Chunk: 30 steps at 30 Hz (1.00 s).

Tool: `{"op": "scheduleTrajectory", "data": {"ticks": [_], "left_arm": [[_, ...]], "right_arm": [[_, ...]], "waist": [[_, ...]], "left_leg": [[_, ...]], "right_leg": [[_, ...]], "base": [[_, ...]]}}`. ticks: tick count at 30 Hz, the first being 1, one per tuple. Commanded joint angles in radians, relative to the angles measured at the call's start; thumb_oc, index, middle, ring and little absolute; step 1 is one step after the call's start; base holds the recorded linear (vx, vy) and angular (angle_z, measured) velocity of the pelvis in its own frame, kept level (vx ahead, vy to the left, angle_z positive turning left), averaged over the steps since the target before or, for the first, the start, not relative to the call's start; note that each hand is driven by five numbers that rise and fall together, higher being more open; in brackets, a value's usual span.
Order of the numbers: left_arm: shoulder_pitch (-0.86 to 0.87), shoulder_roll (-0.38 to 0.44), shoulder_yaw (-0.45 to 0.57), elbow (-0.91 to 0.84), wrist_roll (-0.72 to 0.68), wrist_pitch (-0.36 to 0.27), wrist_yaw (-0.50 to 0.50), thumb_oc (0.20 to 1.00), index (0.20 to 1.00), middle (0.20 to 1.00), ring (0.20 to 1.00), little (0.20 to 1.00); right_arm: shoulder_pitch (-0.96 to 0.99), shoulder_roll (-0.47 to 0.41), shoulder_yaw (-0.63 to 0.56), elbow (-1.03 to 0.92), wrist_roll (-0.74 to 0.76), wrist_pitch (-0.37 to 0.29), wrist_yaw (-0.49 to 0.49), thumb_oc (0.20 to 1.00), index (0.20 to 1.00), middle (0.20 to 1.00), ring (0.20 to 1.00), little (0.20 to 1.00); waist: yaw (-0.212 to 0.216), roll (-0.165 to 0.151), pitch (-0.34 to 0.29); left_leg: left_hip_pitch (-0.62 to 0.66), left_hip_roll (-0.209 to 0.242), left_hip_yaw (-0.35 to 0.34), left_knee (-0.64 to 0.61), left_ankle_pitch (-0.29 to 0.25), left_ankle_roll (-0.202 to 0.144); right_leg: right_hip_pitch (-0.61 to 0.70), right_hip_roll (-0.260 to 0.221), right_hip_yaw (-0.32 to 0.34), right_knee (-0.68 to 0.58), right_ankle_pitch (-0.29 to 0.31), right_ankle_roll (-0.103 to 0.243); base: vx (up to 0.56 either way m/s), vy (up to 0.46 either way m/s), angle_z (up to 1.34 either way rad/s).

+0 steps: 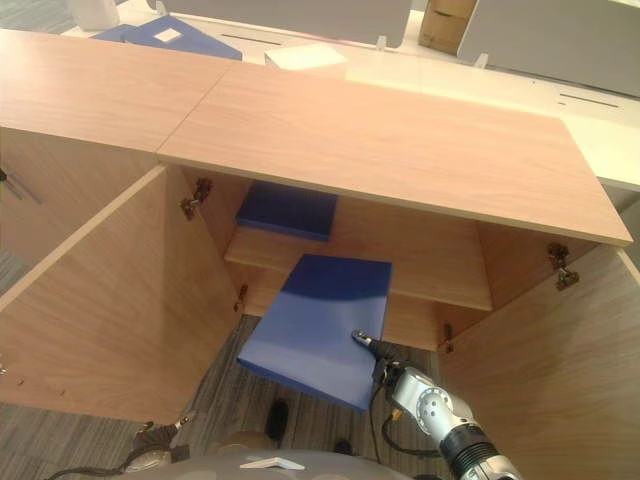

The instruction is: Put the empty folder in the office cabinet

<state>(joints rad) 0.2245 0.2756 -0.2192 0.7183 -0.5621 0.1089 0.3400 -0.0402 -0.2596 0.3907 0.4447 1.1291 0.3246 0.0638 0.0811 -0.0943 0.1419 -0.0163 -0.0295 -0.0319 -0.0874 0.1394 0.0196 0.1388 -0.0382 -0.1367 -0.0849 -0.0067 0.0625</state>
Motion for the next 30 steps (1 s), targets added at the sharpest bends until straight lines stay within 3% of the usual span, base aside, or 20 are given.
{"op": "scheduleTrajectory", "data": {"ticks": [1, 21, 30], "left_arm": [[-0.029, 0.020, 0.016, 0.022, 0.052, -0.055, 0.007, 1.000, 1.000, 1.000, 1.000, 1.000], [-0.043, 0.021, -0.002, 0.052, 0.053, -0.081, 0.007, 1.000, 1.000, 1.000, 1.000, 1.000], [-0.059, 0.012, -0.001, 0.117, 0.039, -0.037, 0.002, 1.000, 1.000, 1.000, 1.000, 1.000]], "right_arm": [[-0.041, 0.010, -0.001, -0.073, 0.045, -0.047, 0.032, 0.200, 0.200, 0.200, 0.200, 0.200], [-0.037, 0.022, -0.002, -0.072, 0.054, -0.056, 0.037, 0.200, 0.200, 0.200, 0.200, 0.200], [-0.046, 0.036, -0.009, -0.059, 0.070, -0.070, 0.047, 0.200, 0.200, 0.200, 0.200, 0.200]], "waist": [[-0.002, 0.000, -0.012], [-0.004, 0.002, -0.013], [-0.006, 0.007, -0.010]], "left_leg": [[0.066, -0.033, 0.037, 0.000, -0.165, 0.030], [0.060, -0.041, 0.030, 0.000, -0.168, 0.036], [0.069, -0.048, 0.034, 0.000, -0.173, 0.052]], "right_leg": [[-0.083, -0.003, 0.013, 0.005, 0.079, 0.053], [-0.091, -0.006, 0.015, 0.008, 0.080, 0.056], [-0.106, -0.019, 0.020, 0.040, 0.078, 0.066]], "base": [[0.00, -0.001, -0.04], [0.00, 0.000, 0.00], [-0.01, 0.033, -0.01]]}}
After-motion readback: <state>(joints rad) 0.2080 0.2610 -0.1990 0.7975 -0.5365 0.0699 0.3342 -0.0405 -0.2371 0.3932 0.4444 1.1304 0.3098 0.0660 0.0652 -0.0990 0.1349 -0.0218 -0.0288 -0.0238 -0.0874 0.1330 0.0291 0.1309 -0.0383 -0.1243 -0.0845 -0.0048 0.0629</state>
